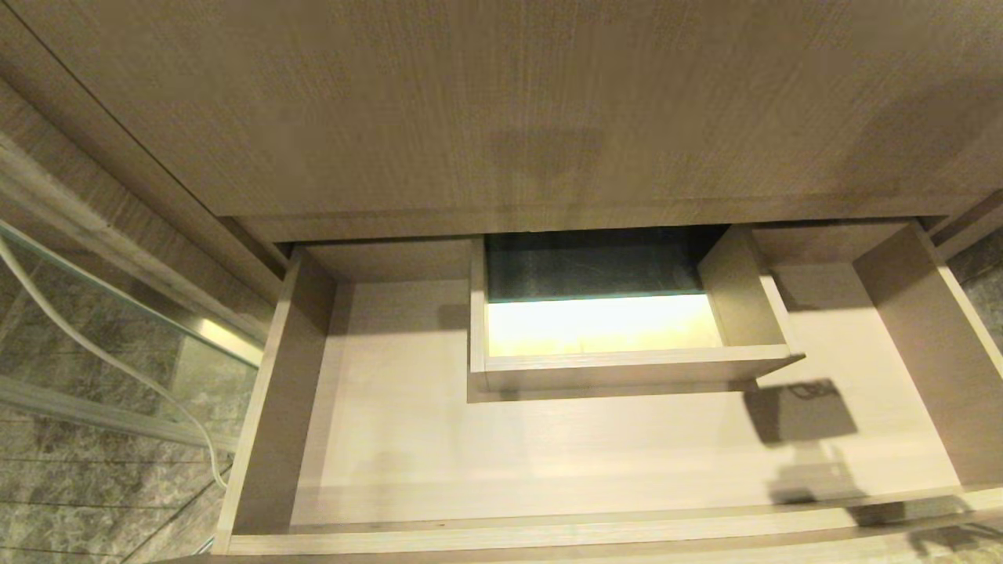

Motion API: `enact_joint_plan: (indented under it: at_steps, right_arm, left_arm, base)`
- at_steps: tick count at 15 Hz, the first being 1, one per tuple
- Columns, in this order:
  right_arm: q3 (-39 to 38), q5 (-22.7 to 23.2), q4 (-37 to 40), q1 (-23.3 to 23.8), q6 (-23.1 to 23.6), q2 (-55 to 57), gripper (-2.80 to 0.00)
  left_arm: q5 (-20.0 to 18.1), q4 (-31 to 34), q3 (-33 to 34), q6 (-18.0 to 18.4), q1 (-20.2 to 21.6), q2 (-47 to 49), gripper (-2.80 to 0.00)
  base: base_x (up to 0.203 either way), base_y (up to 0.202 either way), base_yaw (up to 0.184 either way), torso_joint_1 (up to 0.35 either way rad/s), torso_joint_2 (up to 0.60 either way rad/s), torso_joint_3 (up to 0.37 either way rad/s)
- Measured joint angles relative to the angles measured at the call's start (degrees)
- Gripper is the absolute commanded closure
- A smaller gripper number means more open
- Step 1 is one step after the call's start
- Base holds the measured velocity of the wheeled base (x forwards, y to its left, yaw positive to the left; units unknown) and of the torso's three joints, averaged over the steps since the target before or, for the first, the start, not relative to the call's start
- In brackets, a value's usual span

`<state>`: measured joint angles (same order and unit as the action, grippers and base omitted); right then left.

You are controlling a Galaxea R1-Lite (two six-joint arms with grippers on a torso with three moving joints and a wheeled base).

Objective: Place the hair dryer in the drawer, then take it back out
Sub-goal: Place it on the countertop

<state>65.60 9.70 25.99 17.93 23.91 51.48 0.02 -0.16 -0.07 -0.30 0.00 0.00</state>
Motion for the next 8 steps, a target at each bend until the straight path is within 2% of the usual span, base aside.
enact_joint_plan:
  at_steps: [8]
  right_arm:
    - [-0.72, 0.06, -0.32, 0.0, -0.27, 0.44, 0.0]
  left_arm:
    - [0.0, 0.0, 0.07, 0.0, 0.0, 0.0, 0.0]
  base:
    - [0.0, 0.0, 0.0, 0.001, 0.0, -0.002]
